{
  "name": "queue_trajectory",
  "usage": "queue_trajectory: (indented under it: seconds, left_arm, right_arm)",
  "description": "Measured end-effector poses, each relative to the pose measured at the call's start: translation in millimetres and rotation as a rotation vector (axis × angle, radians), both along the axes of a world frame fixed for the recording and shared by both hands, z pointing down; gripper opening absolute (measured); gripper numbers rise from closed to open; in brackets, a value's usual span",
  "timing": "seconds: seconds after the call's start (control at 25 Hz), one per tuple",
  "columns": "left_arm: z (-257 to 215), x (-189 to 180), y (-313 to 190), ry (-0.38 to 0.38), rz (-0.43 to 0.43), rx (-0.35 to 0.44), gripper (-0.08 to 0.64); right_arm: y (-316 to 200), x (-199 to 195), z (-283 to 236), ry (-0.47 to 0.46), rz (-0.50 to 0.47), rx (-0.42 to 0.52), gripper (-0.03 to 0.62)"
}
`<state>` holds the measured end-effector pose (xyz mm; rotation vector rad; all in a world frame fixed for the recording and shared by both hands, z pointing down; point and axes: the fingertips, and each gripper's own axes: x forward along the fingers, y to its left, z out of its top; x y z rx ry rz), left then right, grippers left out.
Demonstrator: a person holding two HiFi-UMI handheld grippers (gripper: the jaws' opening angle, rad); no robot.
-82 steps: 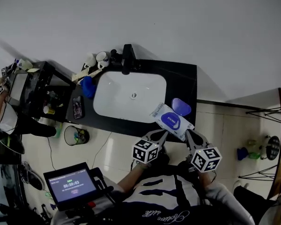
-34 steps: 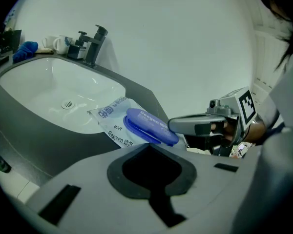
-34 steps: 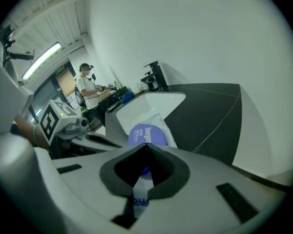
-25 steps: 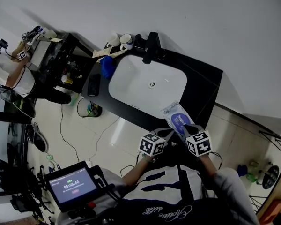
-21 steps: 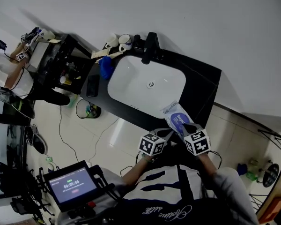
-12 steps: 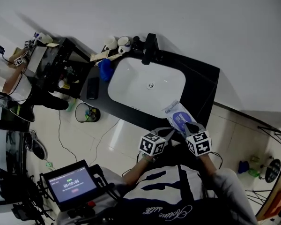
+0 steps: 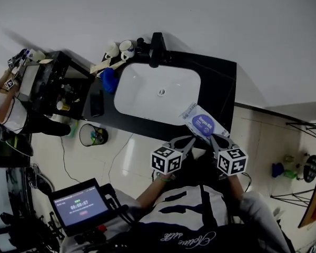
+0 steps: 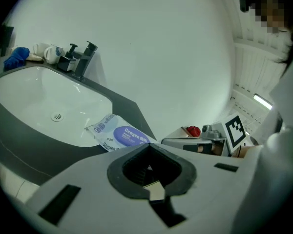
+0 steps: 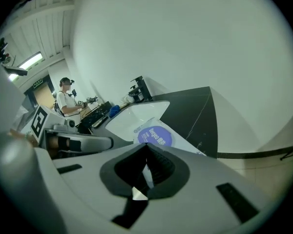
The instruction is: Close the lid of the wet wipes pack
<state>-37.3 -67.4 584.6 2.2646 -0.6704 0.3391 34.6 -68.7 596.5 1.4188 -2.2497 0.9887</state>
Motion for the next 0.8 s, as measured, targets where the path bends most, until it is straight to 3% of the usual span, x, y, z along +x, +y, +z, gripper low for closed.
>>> queue_trajectory:
  seconds: [0.24,0.48,0.8]
  left_arm:
    - [-28.5,17.4,3.6,0.084,0.014,0.026,0.000]
    - [-39.9,32.8,25.2,0.081,0.014,0.049,0.000]
    - [-54.8,63.5,84.3,0.083,-0.067,0.068,0.000]
  right_arm:
    - [20.2,9.6,-17.6,-0.027,0.053,0.020,0.000]
    - [46.7,27.5,-31.2,-0.067,0.083,0.061,0.000]
    - [115.0,53.3,-43.2,-0.074,0.000,0.082,0.000]
